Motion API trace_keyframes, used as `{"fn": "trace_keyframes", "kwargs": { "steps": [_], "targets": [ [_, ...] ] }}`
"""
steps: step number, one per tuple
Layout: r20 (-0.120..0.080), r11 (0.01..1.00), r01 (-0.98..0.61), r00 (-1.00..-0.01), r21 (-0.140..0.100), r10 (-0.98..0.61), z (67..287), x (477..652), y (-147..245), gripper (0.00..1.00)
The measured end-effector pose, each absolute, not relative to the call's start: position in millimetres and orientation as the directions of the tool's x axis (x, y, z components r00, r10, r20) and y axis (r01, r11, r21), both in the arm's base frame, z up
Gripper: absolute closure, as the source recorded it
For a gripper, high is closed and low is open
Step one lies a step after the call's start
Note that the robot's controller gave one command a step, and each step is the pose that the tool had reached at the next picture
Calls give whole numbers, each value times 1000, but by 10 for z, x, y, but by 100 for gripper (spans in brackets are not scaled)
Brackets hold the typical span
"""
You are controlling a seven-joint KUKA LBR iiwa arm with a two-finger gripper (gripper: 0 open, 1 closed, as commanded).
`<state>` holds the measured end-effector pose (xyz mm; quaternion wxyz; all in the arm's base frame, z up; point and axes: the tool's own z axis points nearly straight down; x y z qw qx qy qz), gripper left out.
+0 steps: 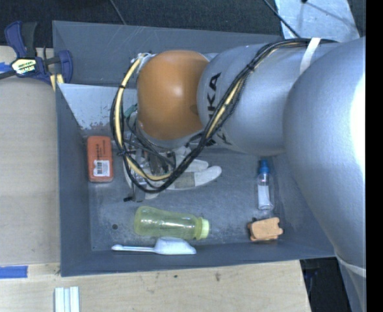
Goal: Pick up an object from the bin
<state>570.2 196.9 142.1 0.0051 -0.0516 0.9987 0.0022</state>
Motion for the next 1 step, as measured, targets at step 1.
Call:
{"fn": "trace_keyframes", "kwargs": {
  "steps": [1],
  "targets": [
    [0, 988, -153, -988, -1, -153, 1045, 5784, 1785, 0]
  ]
}}
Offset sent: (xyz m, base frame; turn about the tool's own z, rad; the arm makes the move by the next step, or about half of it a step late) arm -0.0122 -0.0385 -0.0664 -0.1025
